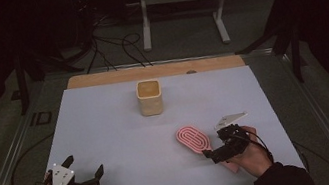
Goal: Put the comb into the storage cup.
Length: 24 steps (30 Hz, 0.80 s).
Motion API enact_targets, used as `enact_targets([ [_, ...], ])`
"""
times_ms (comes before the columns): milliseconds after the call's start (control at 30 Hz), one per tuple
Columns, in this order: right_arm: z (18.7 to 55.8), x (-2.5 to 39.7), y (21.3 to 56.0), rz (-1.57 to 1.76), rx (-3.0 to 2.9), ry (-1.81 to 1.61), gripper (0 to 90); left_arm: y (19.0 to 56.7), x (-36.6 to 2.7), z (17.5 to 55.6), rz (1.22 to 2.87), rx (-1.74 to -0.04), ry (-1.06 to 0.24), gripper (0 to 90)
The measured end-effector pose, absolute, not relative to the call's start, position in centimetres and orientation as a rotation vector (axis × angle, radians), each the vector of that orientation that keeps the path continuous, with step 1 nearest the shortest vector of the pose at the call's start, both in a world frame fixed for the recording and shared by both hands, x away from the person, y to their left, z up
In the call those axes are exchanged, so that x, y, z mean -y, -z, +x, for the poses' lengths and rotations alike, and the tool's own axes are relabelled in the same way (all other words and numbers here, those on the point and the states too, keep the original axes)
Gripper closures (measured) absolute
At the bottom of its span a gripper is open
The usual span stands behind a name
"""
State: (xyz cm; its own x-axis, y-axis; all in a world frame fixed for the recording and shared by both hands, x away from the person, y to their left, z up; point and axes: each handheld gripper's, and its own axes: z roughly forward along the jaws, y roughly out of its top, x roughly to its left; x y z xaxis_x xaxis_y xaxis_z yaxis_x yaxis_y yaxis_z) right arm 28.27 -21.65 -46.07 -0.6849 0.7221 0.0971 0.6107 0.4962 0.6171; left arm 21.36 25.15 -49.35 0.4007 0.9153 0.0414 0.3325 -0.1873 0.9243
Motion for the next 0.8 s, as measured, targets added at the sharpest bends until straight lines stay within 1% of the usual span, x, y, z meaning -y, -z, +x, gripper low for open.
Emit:
enact_targets([
  [800, 28.9, 20.5, 47.4, 1.144, -2.686, -0.825, 8.5, 49.4, -25.1, 21.4, 1.738, -1.099, -0.783, 0.0],
])
